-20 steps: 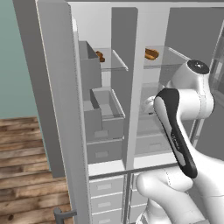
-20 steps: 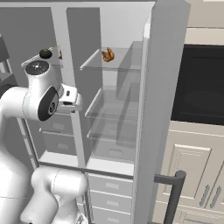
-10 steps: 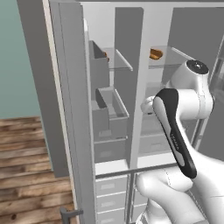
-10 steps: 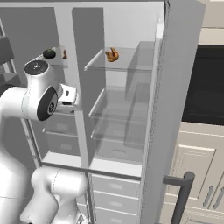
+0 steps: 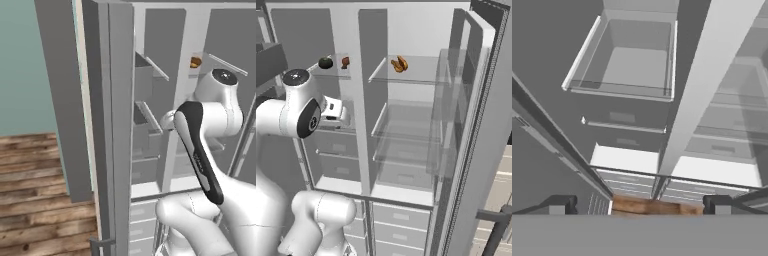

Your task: Pick up the frozen chicken drumstick from the freezer, place it on any shelf in the fridge, and close the fridge and freezer doors when done.

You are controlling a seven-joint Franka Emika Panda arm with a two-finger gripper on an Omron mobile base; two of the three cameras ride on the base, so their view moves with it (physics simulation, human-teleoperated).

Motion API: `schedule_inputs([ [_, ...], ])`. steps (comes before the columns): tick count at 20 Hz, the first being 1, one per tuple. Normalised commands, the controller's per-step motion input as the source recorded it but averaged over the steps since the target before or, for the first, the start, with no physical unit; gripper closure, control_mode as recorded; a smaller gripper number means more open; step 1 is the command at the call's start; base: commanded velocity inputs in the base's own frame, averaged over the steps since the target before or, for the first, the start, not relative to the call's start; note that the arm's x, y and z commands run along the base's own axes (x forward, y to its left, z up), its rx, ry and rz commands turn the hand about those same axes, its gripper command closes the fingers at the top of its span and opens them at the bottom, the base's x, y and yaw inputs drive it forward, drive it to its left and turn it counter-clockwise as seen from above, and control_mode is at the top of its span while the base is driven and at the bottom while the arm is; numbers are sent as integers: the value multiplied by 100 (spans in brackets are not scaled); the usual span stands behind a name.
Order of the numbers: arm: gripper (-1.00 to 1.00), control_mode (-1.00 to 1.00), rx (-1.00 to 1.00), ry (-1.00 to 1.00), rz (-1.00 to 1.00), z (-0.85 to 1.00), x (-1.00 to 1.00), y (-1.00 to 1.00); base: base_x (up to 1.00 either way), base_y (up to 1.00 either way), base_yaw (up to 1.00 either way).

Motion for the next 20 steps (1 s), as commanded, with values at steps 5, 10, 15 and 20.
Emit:
schedule_inputs([
  [5, -100, 100, 0, 0, 0, 0, 0, 0, 75, 18, 0],
  [10, -100, -100, 0, -3, 0, 35, 2, 10, 37, 4, 0],
  [15, -100, -100, 4, -24, 0, 100, 0, 18, 0, 0, 0],
  [20, -100, -100, 3, -3, -7, 62, 37, 46, 0, 0, 0],
])
